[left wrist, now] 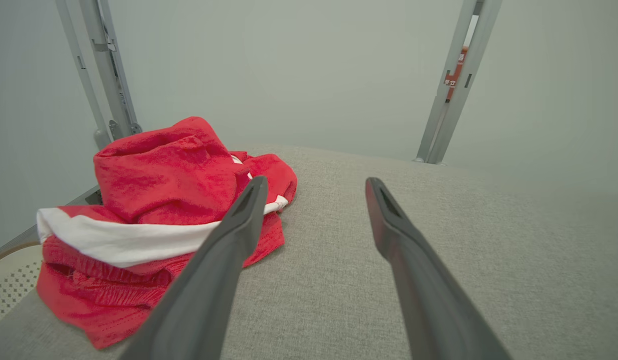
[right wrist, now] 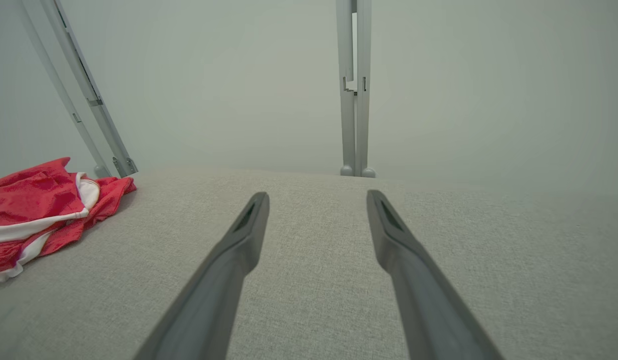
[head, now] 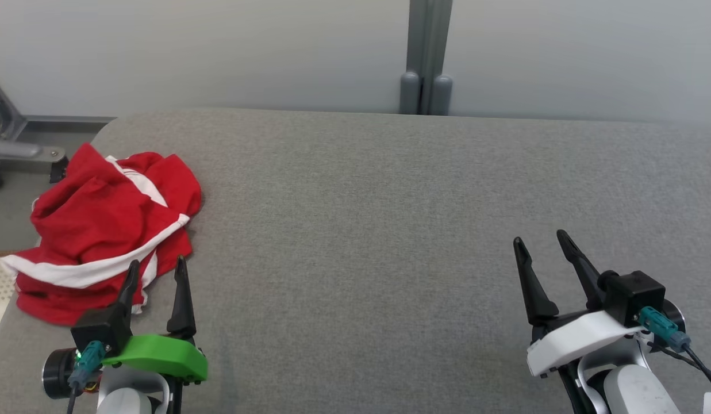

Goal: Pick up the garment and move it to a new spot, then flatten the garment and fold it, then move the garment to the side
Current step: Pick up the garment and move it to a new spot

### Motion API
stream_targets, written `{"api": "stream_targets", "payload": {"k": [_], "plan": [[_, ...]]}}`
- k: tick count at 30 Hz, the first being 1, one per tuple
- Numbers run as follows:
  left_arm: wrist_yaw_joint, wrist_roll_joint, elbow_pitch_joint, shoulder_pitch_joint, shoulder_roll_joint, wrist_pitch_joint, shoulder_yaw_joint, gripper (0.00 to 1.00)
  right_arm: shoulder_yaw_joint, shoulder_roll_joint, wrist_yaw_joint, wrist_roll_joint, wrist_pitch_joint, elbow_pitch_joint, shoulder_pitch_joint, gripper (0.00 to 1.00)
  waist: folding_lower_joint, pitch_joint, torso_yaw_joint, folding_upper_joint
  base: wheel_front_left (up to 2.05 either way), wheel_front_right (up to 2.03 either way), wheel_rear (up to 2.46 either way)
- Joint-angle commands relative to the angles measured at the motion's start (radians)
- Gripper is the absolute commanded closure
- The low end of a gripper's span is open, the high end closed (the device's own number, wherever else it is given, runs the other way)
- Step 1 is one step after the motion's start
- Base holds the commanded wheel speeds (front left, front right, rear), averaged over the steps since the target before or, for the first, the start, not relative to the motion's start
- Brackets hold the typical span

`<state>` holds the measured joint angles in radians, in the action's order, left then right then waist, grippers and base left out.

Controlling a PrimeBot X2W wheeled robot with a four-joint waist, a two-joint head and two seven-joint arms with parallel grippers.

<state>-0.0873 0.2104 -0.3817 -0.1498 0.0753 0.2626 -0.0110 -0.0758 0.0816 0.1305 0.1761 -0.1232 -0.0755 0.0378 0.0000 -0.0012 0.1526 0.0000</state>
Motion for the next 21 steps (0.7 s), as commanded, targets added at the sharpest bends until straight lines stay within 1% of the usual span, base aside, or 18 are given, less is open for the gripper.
{"api": "stream_targets", "payload": {"k": [1, 3, 11, 16, 21], "plan": [[0.004, 0.007, 0.004, -0.01, 0.004, 0.003, -0.009, 0.0, -0.006, 0.0, 0.0, 0.006, 0.004, 0.005, 0.017, 0.0, 0.0, 0.012, 0.072, 0.0, 0.0, 0.0, 0.0], [0.006, 0.009, 0.005, -0.008, 0.006, 0.003, -0.022, 0.0, -0.02, 0.0, 0.0, 0.007, 0.004, 0.008, 0.025, 0.0, 0.0, 0.015, 0.108, 0.0, 0.0, 0.0, 0.0], [0.01, 0.013, 0.014, 0.011, 0.003, 0.003, -0.06, 0.0, -0.048, 0.003, 0.0, 0.01, 0.013, 0.017, 0.049, 0.0, 0.0, 0.032, 0.208, 0.0, 0.0, 0.0, 0.0], [0.004, 0.015, 0.02, 0.008, -0.002, 0.003, -0.071, 0.0, -0.048, 0.008, 0.0, 0.008, 0.018, 0.021, 0.055, 0.0, 0.0, 0.049, 0.235, 0.0, 0.0, 0.0, 0.0], [0.0, 0.028, 0.013, -0.029, -0.008, 0.003, -0.08, 0.0, -0.052, 0.017, 0.0, 0.001, 0.032, 0.04, 0.078, 0.0, 0.0, 0.088, 0.233, 0.0, 0.0, 0.0, 0.0]]}}
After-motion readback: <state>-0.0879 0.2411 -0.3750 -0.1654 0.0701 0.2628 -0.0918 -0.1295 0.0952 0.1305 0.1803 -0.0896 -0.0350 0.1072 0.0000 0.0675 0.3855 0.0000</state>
